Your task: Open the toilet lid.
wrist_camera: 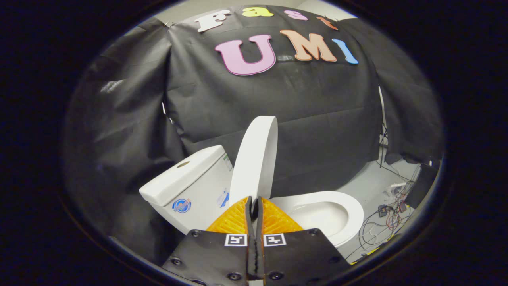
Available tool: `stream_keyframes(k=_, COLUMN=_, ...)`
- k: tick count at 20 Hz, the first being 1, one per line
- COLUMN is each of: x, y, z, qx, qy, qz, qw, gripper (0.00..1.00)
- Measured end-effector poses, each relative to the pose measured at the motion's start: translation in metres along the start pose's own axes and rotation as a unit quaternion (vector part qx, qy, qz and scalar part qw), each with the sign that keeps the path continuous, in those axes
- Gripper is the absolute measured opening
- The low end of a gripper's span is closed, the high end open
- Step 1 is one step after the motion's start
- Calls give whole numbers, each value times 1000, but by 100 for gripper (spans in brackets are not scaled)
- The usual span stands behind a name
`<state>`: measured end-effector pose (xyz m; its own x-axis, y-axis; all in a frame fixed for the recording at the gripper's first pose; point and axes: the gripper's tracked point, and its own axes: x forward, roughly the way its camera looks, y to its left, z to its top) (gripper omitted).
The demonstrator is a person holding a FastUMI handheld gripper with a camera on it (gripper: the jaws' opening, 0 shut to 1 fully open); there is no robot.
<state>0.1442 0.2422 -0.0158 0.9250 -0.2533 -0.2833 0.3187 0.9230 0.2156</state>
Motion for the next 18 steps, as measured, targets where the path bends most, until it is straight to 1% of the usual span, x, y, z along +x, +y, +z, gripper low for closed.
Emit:
stream_keyframes(k=11, x=11, y=48, z=6, qx=-57, qy=-2, qz=27, qw=998, gripper=1)
stream_keyframes(k=18, x=17, y=74, z=5, qx=-75, qy=-12, qz=38, qw=996, gripper=1)
